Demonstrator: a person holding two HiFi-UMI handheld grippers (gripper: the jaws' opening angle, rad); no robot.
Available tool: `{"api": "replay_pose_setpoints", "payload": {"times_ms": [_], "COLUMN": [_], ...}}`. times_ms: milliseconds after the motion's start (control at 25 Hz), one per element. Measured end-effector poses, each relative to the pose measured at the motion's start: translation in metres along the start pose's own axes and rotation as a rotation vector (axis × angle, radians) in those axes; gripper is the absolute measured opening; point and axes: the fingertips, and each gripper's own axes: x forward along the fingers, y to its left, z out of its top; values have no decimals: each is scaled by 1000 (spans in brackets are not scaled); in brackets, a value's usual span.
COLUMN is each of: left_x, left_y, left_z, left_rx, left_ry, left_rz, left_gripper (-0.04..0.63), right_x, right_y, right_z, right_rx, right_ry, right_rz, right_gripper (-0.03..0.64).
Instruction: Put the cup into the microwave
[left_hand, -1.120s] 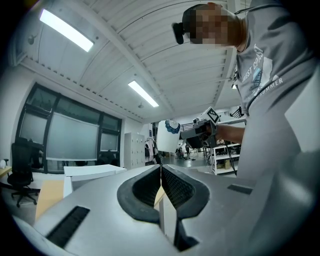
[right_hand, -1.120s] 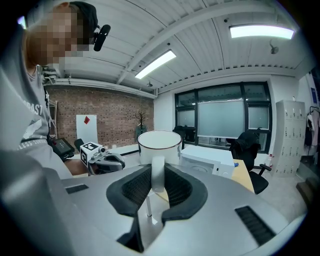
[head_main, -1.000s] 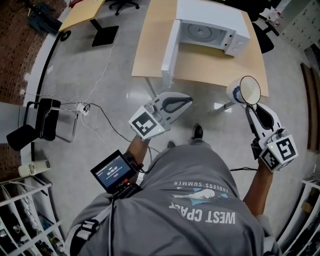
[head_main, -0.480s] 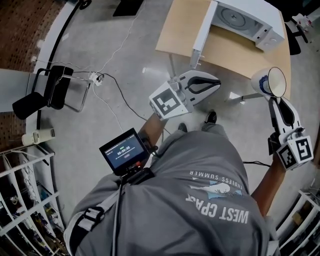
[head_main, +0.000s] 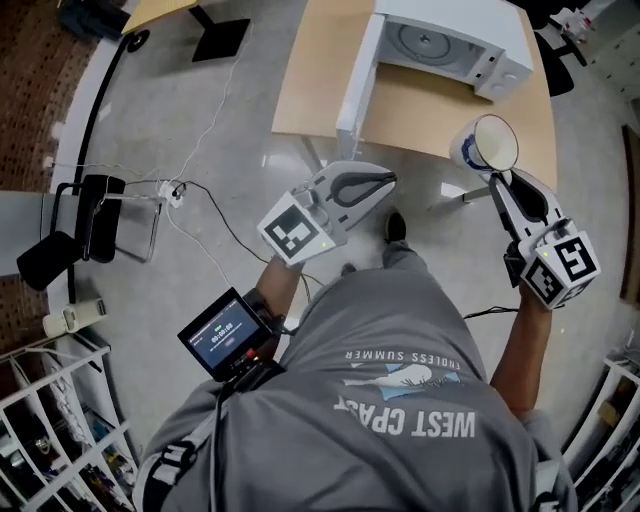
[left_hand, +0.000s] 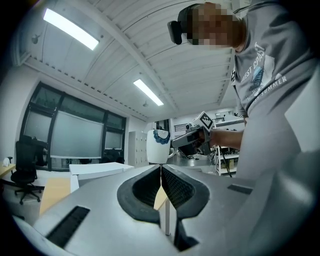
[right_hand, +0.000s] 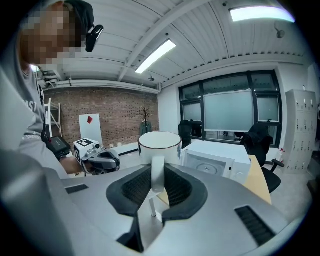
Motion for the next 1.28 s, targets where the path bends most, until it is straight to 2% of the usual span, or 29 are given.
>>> {"api": "replay_pose_setpoints", "payload": {"times_ms": [200,480,760,1280], "left_x": [20,81,99,126], "left_y": [20,82,104,140], "left_z": [-3,-36,-51,-72], "left_rx": [-39,-94,-149,-201], "left_ry": [38,85,135,204], "left_rz": [21,66,144,275], "left_gripper": [23,23,23,23], "right_x": [25,99,155,246], "right_y": [-30,-129,-185,-282], "right_z": [5,-13,-33,-81], "right_rx": [16,52,94,118], "right_ry": [28,78,120,222], "right_rz": [31,78,122,131], "right_gripper": [75,75,75,75]}}
